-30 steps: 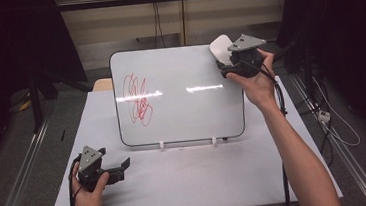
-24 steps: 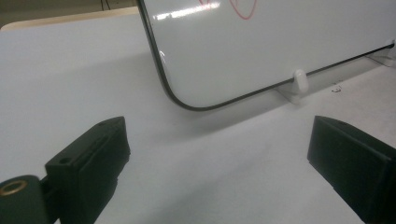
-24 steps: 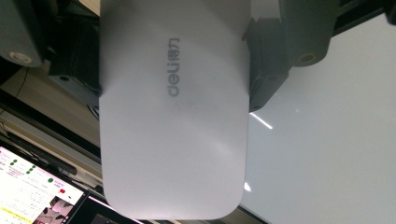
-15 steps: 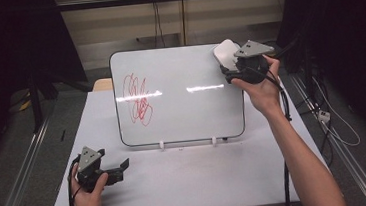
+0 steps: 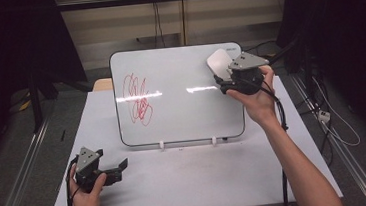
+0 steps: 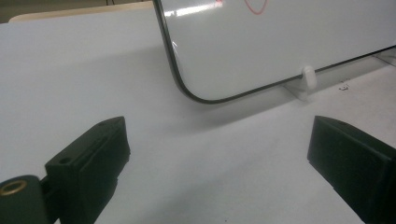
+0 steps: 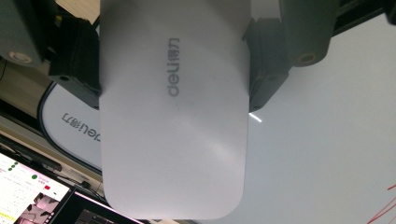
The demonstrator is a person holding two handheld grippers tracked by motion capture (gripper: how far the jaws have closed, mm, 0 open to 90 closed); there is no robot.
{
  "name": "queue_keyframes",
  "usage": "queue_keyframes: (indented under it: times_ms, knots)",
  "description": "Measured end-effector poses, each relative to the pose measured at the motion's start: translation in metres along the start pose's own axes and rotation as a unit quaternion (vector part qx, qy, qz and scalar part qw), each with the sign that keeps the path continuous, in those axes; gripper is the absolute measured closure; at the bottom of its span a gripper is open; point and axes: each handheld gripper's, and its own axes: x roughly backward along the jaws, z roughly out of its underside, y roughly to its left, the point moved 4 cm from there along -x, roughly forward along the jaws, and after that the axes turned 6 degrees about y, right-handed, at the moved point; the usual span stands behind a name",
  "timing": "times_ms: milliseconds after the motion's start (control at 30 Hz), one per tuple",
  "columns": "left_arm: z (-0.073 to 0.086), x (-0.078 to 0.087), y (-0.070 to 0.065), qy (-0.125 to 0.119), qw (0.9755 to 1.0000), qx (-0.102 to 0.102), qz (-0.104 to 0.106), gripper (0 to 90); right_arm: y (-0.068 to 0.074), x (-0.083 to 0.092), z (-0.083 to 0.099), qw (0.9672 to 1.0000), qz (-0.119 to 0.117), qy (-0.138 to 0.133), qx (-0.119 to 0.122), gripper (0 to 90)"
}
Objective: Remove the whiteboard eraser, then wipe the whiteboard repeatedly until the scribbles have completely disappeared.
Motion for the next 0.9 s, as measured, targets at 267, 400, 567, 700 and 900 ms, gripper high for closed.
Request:
queue_keyframes:
  times_ms: [267, 400, 567, 700, 900]
  knots:
    - [-0.001, 0.003, -0.001, -0.002, 1.0000, -0.001, -0.005, 5.5, 0.011, -0.001, 0.001, 0.9999, -0.009, -0.001, 0.009, 31.2]
    - [0.000, 0.002, -0.001, 0.001, 1.0000, -0.001, -0.007, 5.5, 0.017, -0.002, 0.000, 0.9998, -0.016, -0.003, 0.013, 31.2]
    - [0.000, 0.001, 0.000, 0.002, 1.0000, -0.001, -0.007, 5.4, 0.024, -0.002, -0.002, 0.9995, -0.022, -0.006, 0.024, 31.2]
    - [0.002, 0.002, 0.001, 0.002, 1.0000, 0.000, -0.009, 5.5, 0.029, -0.003, -0.004, 0.9992, -0.029, -0.010, 0.025, 31.2]
    - [0.003, 0.003, 0.005, 0.003, 0.9999, 0.006, -0.008, 5.5, 0.045, -0.007, -0.010, 0.9982, -0.042, -0.012, 0.042, 31.2]
